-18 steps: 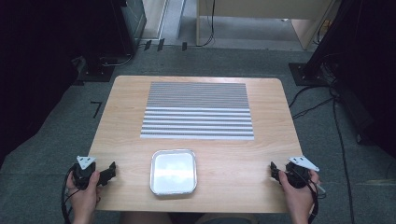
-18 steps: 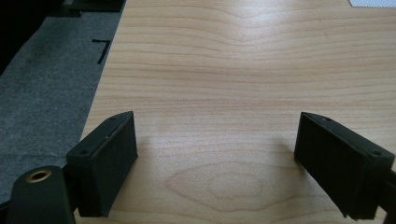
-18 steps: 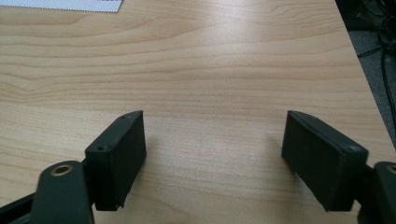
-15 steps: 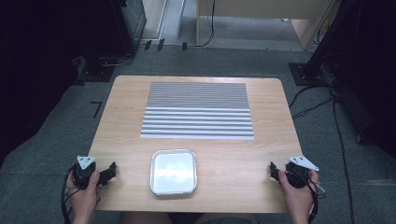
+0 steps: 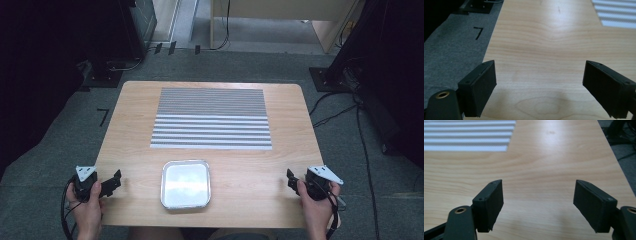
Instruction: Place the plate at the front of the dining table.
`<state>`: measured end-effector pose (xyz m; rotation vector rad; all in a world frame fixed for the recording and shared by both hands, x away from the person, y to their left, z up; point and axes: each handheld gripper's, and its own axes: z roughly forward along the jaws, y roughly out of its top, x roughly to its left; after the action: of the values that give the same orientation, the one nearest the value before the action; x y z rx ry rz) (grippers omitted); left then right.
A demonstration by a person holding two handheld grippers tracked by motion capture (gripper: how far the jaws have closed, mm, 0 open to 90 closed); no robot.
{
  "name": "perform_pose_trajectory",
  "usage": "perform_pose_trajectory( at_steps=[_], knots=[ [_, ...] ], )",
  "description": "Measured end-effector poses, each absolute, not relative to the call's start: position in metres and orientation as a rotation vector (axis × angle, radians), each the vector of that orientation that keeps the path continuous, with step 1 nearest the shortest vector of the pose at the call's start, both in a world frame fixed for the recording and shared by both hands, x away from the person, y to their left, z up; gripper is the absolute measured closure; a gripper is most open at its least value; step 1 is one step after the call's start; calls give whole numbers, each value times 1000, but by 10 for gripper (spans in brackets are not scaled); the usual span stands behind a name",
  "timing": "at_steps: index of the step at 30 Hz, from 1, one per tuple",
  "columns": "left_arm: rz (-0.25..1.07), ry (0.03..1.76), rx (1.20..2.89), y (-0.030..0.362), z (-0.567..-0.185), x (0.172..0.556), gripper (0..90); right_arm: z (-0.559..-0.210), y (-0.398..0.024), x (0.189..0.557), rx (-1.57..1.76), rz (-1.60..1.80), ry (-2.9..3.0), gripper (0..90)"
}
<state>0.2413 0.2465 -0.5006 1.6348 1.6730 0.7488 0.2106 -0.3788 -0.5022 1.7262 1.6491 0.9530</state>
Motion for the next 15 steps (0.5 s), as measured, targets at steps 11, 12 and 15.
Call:
perform_pose_trajectory(
  at_steps=[11, 12, 15],
  knots=[
    [706, 1579, 1625, 225, -496, 237, 118, -481, -341, 207, 1631, 1083, 1667, 241],
    [704, 1571, 1627, 223, -496, 237, 118, -480, -336, 208, 1618, 1088, 1675, 240],
    [695, 1553, 1632, 216, -495, 237, 117, -478, -323, 208, 1592, 1126, 1694, 245]
  ],
)
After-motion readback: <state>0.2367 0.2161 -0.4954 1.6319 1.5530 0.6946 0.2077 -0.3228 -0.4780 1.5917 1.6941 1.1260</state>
